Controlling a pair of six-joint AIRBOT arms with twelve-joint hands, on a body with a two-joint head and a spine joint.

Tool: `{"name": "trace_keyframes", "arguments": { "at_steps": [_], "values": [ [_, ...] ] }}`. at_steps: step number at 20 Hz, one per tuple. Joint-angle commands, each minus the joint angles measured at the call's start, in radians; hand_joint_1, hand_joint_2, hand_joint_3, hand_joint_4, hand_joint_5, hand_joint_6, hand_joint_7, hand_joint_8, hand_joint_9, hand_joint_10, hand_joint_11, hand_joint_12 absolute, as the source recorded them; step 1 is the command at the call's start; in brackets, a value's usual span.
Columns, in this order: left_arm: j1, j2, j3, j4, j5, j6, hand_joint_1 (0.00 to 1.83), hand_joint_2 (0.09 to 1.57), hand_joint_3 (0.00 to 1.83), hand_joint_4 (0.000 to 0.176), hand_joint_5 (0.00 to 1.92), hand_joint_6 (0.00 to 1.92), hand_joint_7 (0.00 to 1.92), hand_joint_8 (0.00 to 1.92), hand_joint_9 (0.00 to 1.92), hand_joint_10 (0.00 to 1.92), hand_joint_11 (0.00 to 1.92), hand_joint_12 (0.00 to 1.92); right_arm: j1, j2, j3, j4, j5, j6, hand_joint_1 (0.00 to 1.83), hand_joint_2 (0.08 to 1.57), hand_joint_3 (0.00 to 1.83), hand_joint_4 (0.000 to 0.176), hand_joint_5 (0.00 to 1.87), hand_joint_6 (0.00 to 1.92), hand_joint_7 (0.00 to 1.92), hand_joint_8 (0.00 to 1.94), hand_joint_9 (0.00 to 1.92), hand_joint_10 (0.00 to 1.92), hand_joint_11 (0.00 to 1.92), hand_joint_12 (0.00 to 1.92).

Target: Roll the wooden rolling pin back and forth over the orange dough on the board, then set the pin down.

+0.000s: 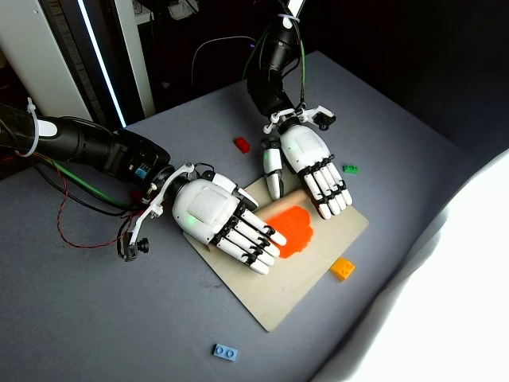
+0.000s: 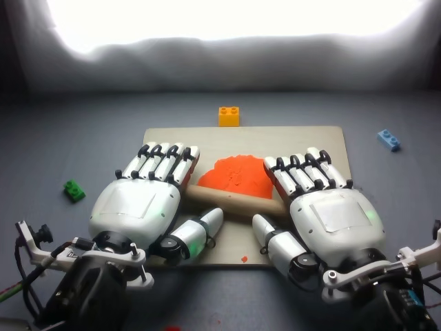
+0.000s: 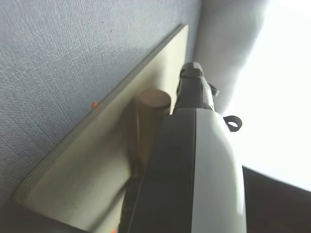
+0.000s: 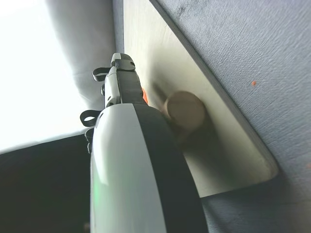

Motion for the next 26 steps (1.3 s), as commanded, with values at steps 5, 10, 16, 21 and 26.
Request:
{"name": "trace_keyframes", "arguments": {
  "at_steps": [5,10,16,21,26],
  "values": [
    [-0.015,-0.008,0.023,0.051,-0.067,0.001,0.0,1.39,0.02,0.0,0.0,0.0,0.0,0.0,0.0,0.0,0.0,0.0,0.02,-0.008,0.026,-0.071,0.083,0.011,0.0,1.46,0.0,0.0,0.15,0.0,0.15,0.0,0.12,0.0,0.04,0.04],
    [-0.027,-0.018,0.046,0.051,-0.051,0.001,0.0,1.38,0.02,0.0,0.0,0.0,0.0,0.0,0.0,0.0,0.0,0.0,0.022,-0.011,0.045,-0.069,0.071,0.021,0.0,1.47,0.0,0.0,0.16,0.01,0.14,0.01,0.12,0.0,0.0,0.2],
    [-0.035,-0.03,0.065,0.051,-0.039,0.001,0.0,1.38,0.01,0.0,0.0,0.0,0.0,0.0,0.0,0.0,0.0,0.0,0.026,-0.013,0.075,-0.068,0.06,0.037,0.0,1.45,0.0,0.0,0.17,0.0,0.17,0.0,0.15,0.01,0.0,0.32],
    [-0.047,-0.033,0.085,0.05,-0.012,-0.002,0.0,1.38,0.01,0.0,0.0,0.0,0.0,0.0,0.0,0.0,0.0,0.0,0.035,-0.014,0.095,-0.068,0.051,0.048,0.0,1.44,0.0,0.0,0.15,0.01,0.15,0.0,0.14,0.0,0.0,0.19],
    [-0.057,-0.036,0.102,0.05,0.012,-0.025,0.0,1.38,0.01,0.0,0.0,0.0,0.0,0.0,0.0,0.0,0.0,0.0,0.047,-0.017,0.12,-0.068,0.031,0.066,0.0,1.44,0.0,0.0,0.15,0.0,0.17,0.0,0.13,0.0,0.0,0.06]
  ]
}}
